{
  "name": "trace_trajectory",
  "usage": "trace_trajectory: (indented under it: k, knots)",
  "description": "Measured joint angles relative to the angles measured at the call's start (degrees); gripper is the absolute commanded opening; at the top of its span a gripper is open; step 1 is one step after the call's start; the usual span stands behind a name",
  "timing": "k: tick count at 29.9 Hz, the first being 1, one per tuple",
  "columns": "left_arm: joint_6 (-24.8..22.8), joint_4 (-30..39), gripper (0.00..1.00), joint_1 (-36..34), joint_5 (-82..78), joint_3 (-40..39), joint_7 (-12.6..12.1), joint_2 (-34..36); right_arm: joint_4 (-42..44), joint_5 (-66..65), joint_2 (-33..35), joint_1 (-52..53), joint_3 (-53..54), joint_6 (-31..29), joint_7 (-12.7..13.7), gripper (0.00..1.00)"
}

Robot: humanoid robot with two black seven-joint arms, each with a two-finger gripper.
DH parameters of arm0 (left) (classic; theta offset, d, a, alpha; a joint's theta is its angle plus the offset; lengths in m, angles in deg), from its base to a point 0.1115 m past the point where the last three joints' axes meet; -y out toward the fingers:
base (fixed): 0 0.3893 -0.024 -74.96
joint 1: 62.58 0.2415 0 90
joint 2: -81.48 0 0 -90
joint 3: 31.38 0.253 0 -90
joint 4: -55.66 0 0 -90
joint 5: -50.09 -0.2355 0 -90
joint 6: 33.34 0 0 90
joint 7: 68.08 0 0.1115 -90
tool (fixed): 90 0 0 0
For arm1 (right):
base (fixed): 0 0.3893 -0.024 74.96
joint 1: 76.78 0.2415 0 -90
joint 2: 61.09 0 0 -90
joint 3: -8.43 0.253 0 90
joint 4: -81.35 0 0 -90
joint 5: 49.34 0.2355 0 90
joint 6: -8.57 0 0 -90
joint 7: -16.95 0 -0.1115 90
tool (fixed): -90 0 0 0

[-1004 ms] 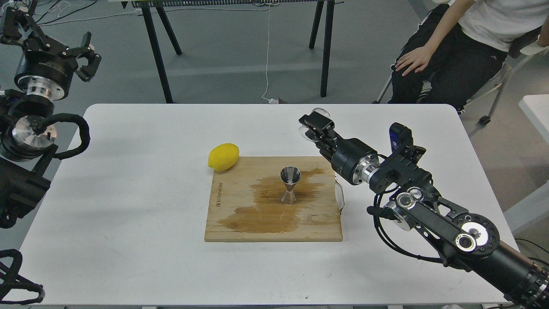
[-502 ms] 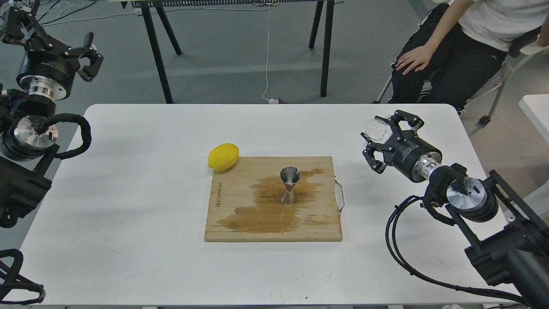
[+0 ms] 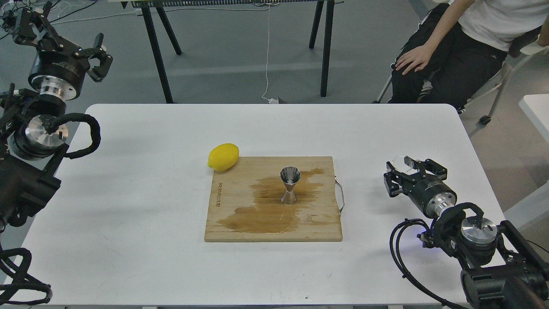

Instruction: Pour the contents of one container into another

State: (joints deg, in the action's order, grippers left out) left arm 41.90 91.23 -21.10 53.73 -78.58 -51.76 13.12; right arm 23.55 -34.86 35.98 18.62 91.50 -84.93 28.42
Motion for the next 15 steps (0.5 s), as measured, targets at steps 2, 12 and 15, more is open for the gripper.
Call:
trace_trajectory:
  k: [2,12,15]
  knots:
    - [0.00,0.00,1.00,-0.08,-0.02,0.02,0.00,-0.07,2.36,0.16,-1.11,0.26,0.24,-2.33,-0.03,0.39]
    - [0.00,-0.06,1.00,-0.34,-0.14,0.09,0.02,-0.07,5.33,0.20,-1.72,0.66,0.35,-6.63,-0.05,0.55]
    - [0.00,-0.06,1.00,-0.35,-0.14,0.09,0.03,-0.07,5.38,0.20,-1.52,0.74,0.35,-6.79,-0.05,0.57]
